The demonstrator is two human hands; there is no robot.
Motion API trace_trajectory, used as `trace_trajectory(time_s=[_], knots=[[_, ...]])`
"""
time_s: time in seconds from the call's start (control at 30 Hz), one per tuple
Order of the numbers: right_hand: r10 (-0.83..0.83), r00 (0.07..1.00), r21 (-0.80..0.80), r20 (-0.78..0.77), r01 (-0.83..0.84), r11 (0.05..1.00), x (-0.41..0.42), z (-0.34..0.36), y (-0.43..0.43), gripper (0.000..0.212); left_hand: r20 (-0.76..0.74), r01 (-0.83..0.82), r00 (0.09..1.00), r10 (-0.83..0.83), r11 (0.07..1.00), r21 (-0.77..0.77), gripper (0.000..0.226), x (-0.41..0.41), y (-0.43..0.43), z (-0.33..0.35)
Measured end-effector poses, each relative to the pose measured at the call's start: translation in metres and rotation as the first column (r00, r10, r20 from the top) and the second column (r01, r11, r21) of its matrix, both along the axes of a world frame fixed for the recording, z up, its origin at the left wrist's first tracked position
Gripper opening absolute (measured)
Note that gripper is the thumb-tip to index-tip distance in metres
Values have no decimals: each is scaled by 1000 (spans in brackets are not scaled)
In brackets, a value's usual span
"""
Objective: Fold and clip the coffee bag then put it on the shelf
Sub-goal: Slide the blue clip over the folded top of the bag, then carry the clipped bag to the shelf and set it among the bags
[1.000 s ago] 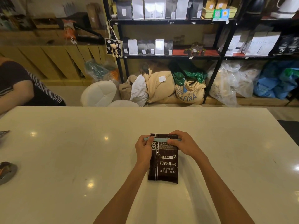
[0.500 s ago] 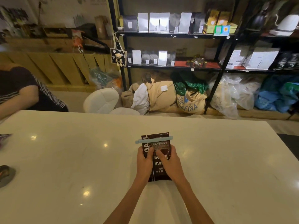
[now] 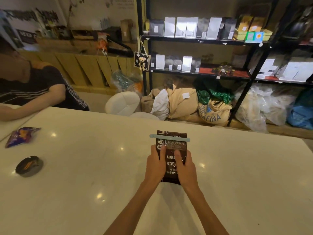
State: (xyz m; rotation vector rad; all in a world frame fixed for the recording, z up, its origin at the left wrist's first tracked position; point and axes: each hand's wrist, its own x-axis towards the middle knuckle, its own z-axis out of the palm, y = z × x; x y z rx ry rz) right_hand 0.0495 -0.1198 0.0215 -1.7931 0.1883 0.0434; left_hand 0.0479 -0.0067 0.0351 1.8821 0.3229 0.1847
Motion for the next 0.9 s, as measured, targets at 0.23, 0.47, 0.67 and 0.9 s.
trace_trajectory(time_s=[0.23, 0.47, 0.67, 0.9], knots=[[-89, 976, -222, 199, 134, 966, -10, 4, 27, 32, -25, -49, 998, 49, 998, -30, 34, -11, 24, -1], [-216, 963, -167, 160, 242, 956, -13, 1, 38, 44, -76, 28, 996, -41, 987, -161, 36, -9, 36, -6], [-438, 895, 62, -85, 443, 894, -41, -4, -20, 57, -169, 231, 923, -345, 851, -471, 51, -23, -8, -3], [-622, 782, 138, -45, 621, 771, -152, 24, -174, 62, -107, 671, 637, -763, 617, -412, 37, -87, -163, 24]])
